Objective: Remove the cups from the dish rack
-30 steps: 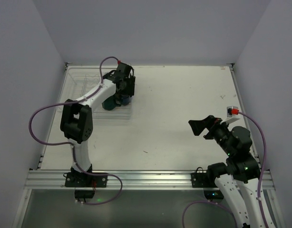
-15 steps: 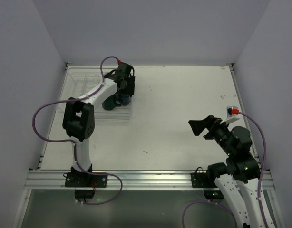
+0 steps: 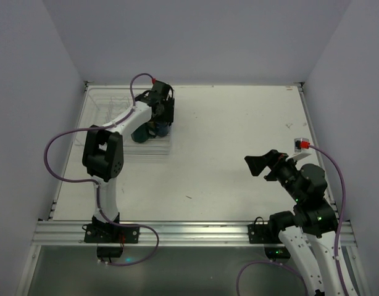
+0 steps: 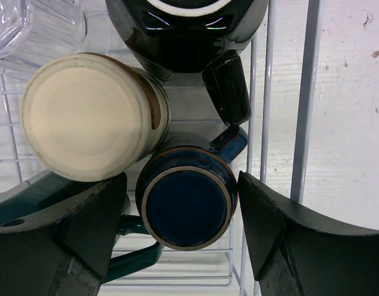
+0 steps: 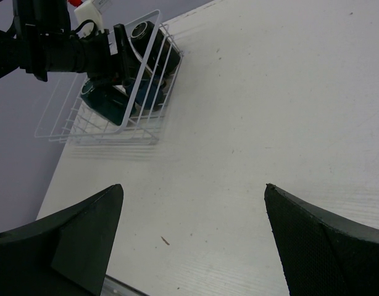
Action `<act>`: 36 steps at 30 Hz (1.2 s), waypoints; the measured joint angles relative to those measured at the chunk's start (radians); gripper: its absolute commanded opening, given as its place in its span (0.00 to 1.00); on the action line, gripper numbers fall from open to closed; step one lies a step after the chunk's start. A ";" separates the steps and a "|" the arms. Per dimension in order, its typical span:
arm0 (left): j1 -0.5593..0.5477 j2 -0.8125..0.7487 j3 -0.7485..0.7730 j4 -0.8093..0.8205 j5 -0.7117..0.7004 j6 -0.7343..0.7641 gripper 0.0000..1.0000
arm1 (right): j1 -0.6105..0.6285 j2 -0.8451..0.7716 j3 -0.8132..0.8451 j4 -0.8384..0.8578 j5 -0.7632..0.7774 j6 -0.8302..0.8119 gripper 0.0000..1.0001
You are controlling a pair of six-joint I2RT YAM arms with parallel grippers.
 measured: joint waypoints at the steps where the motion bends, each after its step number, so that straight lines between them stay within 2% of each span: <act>1: 0.000 0.000 0.000 0.000 0.001 0.000 0.76 | 0.000 0.000 0.000 0.000 0.000 0.000 0.99; 15: 0.008 -0.002 -0.053 0.021 0.009 0.000 0.78 | 0.000 0.004 0.000 0.001 -0.004 0.000 0.99; 22: 0.008 -0.002 -0.071 0.023 0.019 -0.002 0.73 | 0.000 0.009 0.000 0.001 -0.004 -0.001 0.99; 36: 0.007 -0.002 -0.075 0.023 0.020 -0.008 0.74 | 0.000 0.009 0.000 0.001 -0.004 0.000 0.99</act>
